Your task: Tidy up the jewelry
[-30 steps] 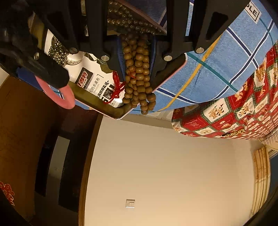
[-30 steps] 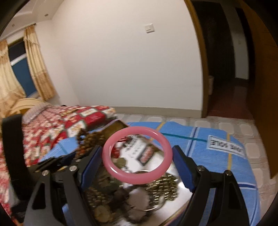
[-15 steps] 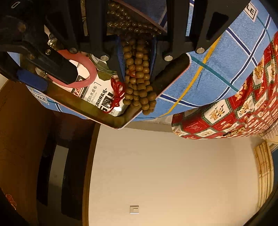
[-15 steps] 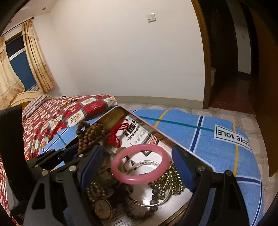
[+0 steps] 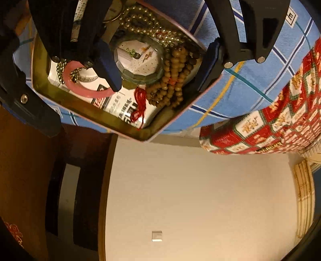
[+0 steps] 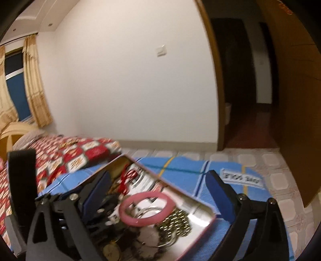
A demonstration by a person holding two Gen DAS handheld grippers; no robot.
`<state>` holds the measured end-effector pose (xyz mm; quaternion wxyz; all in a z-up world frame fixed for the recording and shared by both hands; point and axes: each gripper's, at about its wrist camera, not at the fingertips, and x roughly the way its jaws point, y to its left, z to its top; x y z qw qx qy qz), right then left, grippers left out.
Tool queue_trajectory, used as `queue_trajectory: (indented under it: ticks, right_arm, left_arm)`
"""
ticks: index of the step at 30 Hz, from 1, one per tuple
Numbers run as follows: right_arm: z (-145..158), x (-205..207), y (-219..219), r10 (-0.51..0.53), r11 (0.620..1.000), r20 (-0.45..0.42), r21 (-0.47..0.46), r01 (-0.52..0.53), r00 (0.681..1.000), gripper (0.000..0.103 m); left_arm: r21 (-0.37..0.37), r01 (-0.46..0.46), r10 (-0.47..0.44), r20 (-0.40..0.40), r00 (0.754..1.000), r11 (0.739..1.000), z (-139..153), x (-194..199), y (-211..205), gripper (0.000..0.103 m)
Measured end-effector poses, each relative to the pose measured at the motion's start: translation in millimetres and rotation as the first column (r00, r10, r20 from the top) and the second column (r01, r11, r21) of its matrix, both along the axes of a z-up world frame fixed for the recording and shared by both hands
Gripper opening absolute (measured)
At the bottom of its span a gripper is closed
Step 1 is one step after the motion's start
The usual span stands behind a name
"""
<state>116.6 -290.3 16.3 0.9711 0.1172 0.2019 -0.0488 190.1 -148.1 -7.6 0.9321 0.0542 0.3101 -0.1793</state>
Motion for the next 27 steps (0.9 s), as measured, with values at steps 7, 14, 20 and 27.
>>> queue_trajectory:
  ticks: [7, 14, 20, 27]
  right_arm:
    - [-1, -2, -4, -0.062, 0.998, 0.035, -0.002, 0.062, 0.997, 0.103]
    - [-6, -18, -4, -0.135, 0.991, 0.070, -0.006, 0.135, 0.988, 0.103]
    - [-5, -41, 8, -0.148, 0.988, 0.069, -0.036, 0.150, 0.987, 0.103]
    - [-5, -72, 22, -0.160, 0.982, 0.078, -0.088, 0.166, 0.984, 0.103]
  left_arm:
    - [0.047, -0.087, 0.082, 0.095, 0.992, 0.995, 7, -24, 17, 0.076]
    - [0.041, -0.155, 0.149, 0.128, 0.981, 0.987, 9, -46, 41, 0.076]
    - [0.032, -0.177, 0.172, 0.120, 0.978, 0.984, 3, -61, 53, 0.076]
    - [0.023, -0.185, 0.180, 0.124, 0.976, 0.983, 2, -85, 58, 0.076]
